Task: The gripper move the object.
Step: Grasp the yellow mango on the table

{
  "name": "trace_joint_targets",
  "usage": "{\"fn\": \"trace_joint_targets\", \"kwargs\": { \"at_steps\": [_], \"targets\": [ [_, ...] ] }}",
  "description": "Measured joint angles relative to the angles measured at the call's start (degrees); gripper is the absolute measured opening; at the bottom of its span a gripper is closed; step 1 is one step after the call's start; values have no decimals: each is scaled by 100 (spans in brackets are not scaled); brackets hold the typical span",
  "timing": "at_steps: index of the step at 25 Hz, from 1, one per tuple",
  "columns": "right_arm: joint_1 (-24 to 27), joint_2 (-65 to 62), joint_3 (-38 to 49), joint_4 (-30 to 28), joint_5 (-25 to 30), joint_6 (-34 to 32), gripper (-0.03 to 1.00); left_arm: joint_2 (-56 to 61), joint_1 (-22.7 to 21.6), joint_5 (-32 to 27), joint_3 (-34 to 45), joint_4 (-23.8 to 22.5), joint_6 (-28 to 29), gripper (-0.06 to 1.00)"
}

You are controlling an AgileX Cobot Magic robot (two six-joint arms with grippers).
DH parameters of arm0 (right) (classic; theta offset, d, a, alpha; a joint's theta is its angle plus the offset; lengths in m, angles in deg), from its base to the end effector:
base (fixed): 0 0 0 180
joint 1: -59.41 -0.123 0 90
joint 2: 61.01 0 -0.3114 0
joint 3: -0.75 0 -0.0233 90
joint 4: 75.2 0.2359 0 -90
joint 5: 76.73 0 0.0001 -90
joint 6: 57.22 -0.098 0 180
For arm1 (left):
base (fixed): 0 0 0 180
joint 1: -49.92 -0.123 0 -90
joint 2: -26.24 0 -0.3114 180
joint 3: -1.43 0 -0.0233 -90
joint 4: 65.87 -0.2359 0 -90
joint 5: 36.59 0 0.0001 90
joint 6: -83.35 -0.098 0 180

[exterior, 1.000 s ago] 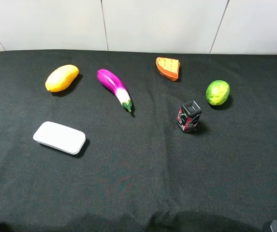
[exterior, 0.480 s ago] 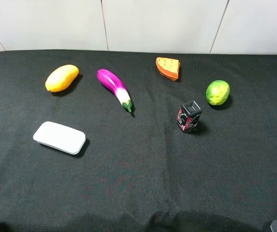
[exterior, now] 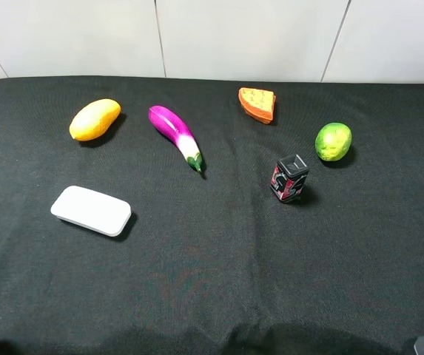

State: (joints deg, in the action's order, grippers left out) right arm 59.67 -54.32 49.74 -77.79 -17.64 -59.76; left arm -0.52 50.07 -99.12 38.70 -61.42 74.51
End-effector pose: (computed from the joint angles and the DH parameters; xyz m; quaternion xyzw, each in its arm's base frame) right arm -0.0387 -0.0036 0.2704 0.0212 0.8418 -0.0119 0.5392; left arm 0.0024 -0.0068 0.3292 0.0694 0.8898 -0.0047 0.4509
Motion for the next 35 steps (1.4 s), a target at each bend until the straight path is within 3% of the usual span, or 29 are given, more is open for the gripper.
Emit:
{"fn": "trace_joint_targets", "kwargs": {
  "at_steps": [21,35],
  "targets": [
    [0,0,0,0,-5,0,69,-4170,0,536,-1459,-12,0,98],
    [0,0,0,5,-5,0,69,-6328,0,850,-2628,-12,-19,98]
  ]
}}
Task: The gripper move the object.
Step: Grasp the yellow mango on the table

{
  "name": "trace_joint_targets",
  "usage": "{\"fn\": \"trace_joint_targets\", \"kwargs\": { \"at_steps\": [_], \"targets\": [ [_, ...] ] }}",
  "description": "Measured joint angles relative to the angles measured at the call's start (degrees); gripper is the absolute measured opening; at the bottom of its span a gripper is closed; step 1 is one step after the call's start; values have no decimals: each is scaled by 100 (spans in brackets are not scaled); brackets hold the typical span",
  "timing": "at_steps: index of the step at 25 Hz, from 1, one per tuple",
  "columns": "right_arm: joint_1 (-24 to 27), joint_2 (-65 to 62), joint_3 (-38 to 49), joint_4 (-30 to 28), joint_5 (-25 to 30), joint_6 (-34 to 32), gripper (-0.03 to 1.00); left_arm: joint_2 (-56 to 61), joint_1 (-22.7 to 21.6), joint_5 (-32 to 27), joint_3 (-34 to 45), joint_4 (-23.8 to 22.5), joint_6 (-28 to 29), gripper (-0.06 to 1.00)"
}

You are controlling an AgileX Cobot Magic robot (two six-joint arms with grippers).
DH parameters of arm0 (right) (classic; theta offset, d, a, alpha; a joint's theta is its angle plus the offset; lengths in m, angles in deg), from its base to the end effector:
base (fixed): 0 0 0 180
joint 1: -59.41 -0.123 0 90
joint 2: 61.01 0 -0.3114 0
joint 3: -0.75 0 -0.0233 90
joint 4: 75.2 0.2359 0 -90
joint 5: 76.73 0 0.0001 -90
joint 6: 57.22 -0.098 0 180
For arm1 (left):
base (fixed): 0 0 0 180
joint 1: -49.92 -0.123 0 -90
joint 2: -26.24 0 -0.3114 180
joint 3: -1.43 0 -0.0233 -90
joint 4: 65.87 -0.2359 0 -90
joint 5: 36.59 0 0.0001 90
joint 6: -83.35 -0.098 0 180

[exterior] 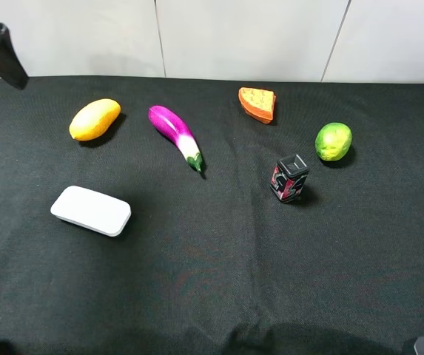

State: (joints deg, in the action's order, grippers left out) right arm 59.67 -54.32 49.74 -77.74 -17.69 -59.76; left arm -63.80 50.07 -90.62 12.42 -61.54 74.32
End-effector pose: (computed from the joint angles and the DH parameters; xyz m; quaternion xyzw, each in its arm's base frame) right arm -0.0387 -0.0036 0.2705 0.0212 0.8416 -0.0114 0.5396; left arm 0.2775 -0.0067 0.3235 0.0631 0.9738 -0.0178 0.2178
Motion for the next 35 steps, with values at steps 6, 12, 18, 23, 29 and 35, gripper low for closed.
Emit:
{"fn": "trace_joint_targets", "kwargs": {
  "at_steps": [6,12,18,23,29,35],
  "targets": [
    [0,0,0,0,0,0,69,-858,0,88,-548,0,-183,98],
    [0,0,0,0,0,0,69,-1657,0,143,-1083,0,-287,98],
    [0,0,0,0,0,0,69,-2353,0,299,-1454,0,-515,98],
    [0,0,0,0,0,0,69,-2778,81,696,-1535,-4,-611,98],
    [0,0,0,0,0,0,69,-3266,356,1257,-1549,-4,-712,98],
    [0,0,0,0,0,0,69,-3698,550,1652,-1549,-4,-769,98]
  ]
}}
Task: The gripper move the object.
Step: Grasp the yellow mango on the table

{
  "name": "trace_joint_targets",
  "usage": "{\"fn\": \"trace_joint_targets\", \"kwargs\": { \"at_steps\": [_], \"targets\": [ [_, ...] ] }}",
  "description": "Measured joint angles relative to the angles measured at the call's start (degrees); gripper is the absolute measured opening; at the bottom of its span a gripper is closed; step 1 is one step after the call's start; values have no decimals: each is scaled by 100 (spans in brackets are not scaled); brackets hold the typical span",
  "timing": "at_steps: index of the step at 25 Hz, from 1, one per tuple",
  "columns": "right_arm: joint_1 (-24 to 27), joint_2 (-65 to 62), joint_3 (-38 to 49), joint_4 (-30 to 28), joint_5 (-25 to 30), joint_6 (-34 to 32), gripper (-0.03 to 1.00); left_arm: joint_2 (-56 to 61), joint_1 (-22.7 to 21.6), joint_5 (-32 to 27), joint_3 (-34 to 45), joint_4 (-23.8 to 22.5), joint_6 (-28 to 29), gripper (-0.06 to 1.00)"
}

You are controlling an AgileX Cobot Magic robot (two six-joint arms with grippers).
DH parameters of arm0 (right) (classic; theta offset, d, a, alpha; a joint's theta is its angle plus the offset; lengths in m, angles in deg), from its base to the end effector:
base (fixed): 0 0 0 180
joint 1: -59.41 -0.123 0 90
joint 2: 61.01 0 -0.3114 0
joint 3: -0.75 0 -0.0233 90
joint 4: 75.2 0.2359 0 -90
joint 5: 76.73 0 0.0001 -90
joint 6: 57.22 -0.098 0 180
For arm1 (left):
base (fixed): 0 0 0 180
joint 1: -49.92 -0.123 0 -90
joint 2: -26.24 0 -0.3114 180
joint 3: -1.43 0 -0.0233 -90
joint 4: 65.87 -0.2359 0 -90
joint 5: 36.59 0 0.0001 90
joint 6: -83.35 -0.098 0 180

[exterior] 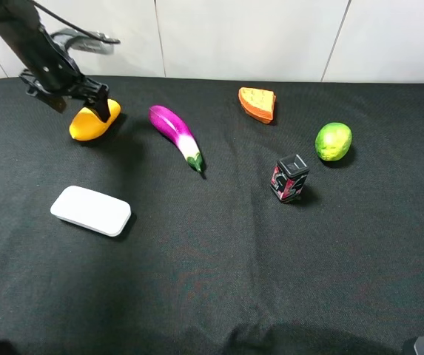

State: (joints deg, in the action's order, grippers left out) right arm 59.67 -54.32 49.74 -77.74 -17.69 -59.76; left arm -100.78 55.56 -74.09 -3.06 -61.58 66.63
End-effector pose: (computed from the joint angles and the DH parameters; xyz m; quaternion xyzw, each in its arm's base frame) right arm -0.0387 -0.0036 0.2705 0.0212 0.8416 -0.0114 0.5396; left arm 0.4298 -0.0469 0.1724 0.1660 0.9704 -0.0107 0.1751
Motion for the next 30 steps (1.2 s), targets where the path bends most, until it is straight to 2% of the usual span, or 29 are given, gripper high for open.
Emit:
{"fn": "trace_joint_targets", "kwargs": {
  "at_steps": [12,18,22,26,30],
  "targets": [
    [0,0,0,0,0,0,69,-554,31,717,0,0,-96,98],
    [0,0,0,0,0,0,69,-634,31,840,0,5,-111,96],
    [0,0,0,0,0,0,69,-634,31,847,0,40,-111,85],
    [0,0,0,0,0,0,69,-634,31,841,0,70,-111,62],
    [0,0,0,0,0,0,69,-634,31,841,0,70,-117,61]
  ]
}}
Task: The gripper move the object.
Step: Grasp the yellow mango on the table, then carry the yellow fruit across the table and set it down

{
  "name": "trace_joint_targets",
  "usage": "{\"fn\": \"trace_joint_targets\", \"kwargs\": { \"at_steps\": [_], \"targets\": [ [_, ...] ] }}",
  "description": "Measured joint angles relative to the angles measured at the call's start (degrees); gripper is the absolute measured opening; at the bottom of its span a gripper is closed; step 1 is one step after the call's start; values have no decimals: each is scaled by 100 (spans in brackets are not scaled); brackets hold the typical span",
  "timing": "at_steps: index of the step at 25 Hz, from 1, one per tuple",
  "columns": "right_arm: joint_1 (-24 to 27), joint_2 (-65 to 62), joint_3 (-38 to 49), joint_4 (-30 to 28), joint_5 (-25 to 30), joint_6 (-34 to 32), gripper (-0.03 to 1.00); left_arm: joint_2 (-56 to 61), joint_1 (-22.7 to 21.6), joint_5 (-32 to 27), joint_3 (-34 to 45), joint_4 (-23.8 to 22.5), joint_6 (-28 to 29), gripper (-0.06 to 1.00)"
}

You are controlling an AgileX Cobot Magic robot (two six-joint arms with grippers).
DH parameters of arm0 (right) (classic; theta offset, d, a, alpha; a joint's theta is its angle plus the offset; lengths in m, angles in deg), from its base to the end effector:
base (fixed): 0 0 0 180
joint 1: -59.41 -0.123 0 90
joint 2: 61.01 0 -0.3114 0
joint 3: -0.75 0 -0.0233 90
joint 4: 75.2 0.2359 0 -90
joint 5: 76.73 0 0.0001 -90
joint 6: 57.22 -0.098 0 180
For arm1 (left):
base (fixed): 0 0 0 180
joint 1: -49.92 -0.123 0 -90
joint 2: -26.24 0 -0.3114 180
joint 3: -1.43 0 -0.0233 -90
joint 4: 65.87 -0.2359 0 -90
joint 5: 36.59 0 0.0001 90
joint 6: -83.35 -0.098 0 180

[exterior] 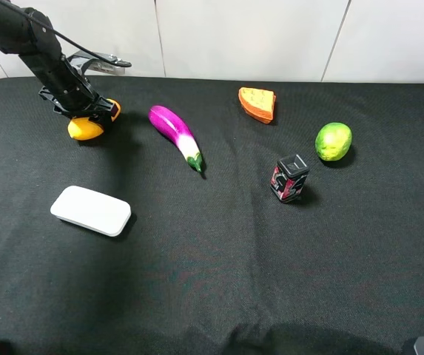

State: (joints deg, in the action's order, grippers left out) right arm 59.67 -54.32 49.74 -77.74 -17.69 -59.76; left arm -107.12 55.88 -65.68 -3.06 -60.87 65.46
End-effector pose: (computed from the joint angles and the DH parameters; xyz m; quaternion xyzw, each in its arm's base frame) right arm -0.0387 -0.0036 0.2705 0.0212 0.8416 -0.0114 0.5396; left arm 0.4460 -0.0507 0.1288 0.1700 0.9664 -0.0081 0.1929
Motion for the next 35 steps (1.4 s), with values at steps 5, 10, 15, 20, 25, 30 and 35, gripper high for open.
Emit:
{"fn": "trace_joint_targets", "kwargs": {
  "at_steps": [5,10,15,20,25,30,35],
  "targets": [
    [0,0,0,0,0,0,69,0,0,0,0,0,0,61],
    [0,0,0,0,0,0,69,0,0,0,0,0,0,61],
    [0,0,0,0,0,0,69,18,0,-7,0,0,0,61],
    [0,0,0,0,0,0,69,270,0,-133,0,0,0,61],
    [0,0,0,0,0,0,69,477,0,-367,-6,0,0,61],
    [0,0,0,0,0,0,69,699,0,-656,-42,-5,87,61],
    [0,0,0,0,0,0,69,921,0,-913,-61,-5,317,61]
  ]
}}
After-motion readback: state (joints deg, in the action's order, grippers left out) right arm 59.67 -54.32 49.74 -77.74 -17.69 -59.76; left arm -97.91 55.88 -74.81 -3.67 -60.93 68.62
